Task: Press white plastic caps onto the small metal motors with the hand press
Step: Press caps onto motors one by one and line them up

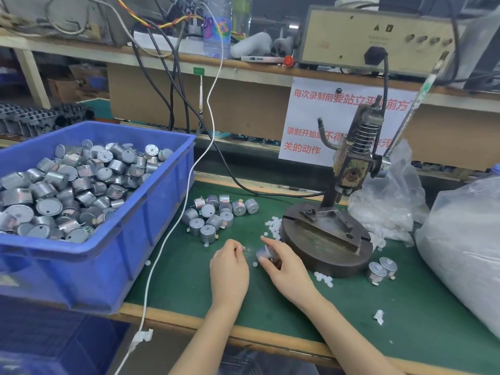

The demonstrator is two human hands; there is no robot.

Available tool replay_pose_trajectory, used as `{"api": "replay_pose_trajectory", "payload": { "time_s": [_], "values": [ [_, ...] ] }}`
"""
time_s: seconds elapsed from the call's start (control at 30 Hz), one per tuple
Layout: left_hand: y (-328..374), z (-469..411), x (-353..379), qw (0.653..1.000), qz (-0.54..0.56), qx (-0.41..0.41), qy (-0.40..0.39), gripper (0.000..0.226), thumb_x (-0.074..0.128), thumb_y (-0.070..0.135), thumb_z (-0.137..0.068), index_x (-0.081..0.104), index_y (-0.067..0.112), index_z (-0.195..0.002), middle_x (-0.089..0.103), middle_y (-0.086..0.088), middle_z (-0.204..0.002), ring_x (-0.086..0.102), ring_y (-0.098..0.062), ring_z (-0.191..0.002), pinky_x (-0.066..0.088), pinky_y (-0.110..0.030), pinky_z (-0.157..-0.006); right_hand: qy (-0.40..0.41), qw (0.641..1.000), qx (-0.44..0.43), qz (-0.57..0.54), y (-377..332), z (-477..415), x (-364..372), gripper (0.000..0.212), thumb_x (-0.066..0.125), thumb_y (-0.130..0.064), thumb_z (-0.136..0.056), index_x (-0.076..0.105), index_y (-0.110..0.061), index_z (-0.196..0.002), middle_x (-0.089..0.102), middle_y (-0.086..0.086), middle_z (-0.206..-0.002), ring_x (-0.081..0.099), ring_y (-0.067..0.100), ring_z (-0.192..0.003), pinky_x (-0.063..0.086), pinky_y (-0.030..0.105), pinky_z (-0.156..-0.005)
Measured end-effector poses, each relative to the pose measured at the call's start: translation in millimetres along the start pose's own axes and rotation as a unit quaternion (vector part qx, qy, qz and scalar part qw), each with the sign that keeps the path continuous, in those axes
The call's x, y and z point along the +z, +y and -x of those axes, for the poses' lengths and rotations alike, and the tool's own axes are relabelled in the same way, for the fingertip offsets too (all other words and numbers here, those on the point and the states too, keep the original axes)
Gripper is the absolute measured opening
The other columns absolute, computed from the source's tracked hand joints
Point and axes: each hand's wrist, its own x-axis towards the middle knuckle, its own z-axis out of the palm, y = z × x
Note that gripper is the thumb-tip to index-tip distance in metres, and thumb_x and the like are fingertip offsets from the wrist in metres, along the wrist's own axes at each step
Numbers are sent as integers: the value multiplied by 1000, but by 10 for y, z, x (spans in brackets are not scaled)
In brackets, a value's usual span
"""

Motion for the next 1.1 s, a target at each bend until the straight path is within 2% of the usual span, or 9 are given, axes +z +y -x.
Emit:
{"api": "replay_pose_trajectory", "payload": {
  "time_s": [0.1,0.2,0.37,0.5,0.93,1.1],
  "values": [
    [-5,0,-3,1000,-11,0,-4,16,43,5,-93,56,6,-85,64,-9,-83,53,-30,-87,39,-39,-79,-23,999,-15,17,11,2,26,50,52,-23,-95,34,-20,-143,46,-7,-94,41,4,-86,29,11,-78],
    [-7,9,-14,1000,-13,-5,-5,16,43,6,-93,57,4,-86,64,-10,-83,53,-31,-87,40,-39,-78,-48,998,-12,37,26,-18,40,52,46,-26,-97,27,-24,-145,41,-8,-90,39,6,-87,32,19,-83],
    [12,10,-11,1000,-13,-5,-6,17,43,7,-94,57,6,-85,63,-8,-81,53,-29,-85,39,-38,-77,-56,998,-1,31,37,-17,41,50,42,-26,-99,24,-25,-146,40,-8,-98,41,6,-96,31,19,-89],
    [6,11,-14,1000,-11,-5,-4,17,44,7,-93,58,6,-84,63,-7,-80,53,-30,-84,40,-38,-75,-67,997,-2,41,32,-19,45,50,40,-26,-100,23,-25,-147,42,-8,-103,43,12,-110,31,20,-93],
    [-4,3,-6,1000,-12,-8,-3,16,44,8,-93,58,7,-84,64,-9,-80,53,-30,-84,40,-39,-74,-57,996,-16,60,31,-13,51,50,38,-27,-100,21,-23,-147,47,-1,-114,42,16,-115,31,25,-100],
    [13,8,-8,1000,-10,-11,-6,16,44,7,-93,58,6,-84,64,-9,-81,53,-30,-85,40,-40,-78,-56,996,-19,73,43,-6,61,50,39,-26,-100,22,-23,-147,49,2,-120,42,18,-117,30,33,-104]
  ]
}}
